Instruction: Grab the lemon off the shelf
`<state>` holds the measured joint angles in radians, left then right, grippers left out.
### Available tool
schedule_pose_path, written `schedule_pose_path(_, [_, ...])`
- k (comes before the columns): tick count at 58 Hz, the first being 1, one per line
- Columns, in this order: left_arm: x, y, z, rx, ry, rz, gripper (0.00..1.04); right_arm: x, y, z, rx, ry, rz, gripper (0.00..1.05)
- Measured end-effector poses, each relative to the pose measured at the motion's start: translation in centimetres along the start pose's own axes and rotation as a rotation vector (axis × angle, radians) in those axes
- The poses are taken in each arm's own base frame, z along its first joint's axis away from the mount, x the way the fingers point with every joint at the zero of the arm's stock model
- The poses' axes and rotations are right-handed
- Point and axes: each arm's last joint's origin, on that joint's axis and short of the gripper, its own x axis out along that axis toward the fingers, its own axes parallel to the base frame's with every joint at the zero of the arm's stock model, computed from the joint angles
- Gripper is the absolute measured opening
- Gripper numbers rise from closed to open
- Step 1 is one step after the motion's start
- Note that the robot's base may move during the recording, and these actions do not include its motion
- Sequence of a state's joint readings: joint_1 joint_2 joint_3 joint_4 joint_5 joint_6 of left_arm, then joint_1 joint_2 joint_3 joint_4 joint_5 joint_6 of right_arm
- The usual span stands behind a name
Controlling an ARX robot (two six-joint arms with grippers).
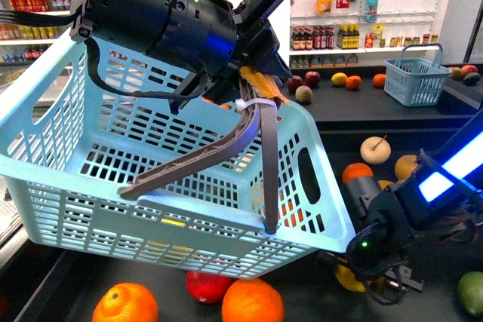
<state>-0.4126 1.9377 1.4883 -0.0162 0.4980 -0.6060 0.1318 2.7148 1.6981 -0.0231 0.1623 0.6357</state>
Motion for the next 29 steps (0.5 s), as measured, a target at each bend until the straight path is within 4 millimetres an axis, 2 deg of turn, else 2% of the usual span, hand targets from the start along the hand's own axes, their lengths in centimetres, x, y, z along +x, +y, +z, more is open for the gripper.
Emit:
schedule_pose_path(8, [0.0, 0.0, 0.0, -0.003, 0.0, 0.0, 0.13, -3.3, -4.9, 3.2, -0.015, -0.097, -0.066, 0.71])
schedule_pose_path(17, [0.0, 0.0, 0.0, -0.003, 0.0, 0.0, 0.13, -6.4, -9.4, 5.6, -0.025, -0.179, -0.143, 0.71])
schedule_pose_path(24, [0.0, 0.0, 0.0, -0.005, 0.0, 0.0, 0.13, -8.6, -11.2, 6.7, -0.015, -0.211, -0.117, 0.71])
schedule_pose_path(29, [0.0, 0.0, 0.0, -0.005, 0.0, 0.0, 0.13, -10.9, -11.1, 7.7, -0.014, -0.235, -0.062, 0.71])
